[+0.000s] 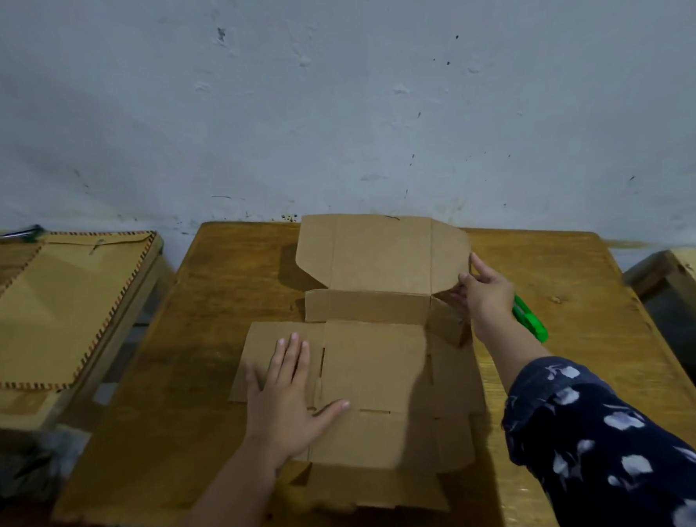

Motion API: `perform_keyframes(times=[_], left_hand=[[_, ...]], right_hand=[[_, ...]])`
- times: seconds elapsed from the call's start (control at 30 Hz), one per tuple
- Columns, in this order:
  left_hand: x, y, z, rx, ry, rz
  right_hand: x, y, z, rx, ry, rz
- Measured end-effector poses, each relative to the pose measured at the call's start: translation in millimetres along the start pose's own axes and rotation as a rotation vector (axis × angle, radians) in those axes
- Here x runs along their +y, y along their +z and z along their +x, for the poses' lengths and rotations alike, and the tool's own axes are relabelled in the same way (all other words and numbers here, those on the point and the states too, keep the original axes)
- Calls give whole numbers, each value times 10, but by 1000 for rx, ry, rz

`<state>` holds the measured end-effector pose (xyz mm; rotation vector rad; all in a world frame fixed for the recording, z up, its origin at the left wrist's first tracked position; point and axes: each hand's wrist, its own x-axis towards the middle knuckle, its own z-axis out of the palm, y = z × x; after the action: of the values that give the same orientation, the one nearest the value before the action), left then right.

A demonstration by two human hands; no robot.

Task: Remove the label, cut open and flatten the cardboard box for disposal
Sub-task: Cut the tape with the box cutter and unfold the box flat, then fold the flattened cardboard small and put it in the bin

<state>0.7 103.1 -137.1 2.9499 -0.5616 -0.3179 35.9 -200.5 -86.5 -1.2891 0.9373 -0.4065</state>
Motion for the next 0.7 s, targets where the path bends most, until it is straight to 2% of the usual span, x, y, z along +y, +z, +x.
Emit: perform_keyframes(times=[0.3,0.5,0.6,0.7], left_hand=[[176,-22,476,-53,-83,37],[264,-73,708,-72,-128,-23],[248,-197,738,-10,-199,-263],[217,-446,885,199,-240,-533]], right_hand=[[-174,17,79,-62,-51,-90],[-18,-40,112,31,-106,-185],[-4,-32,137,44,-128,-205],[12,-24,130,51,-155,-234]])
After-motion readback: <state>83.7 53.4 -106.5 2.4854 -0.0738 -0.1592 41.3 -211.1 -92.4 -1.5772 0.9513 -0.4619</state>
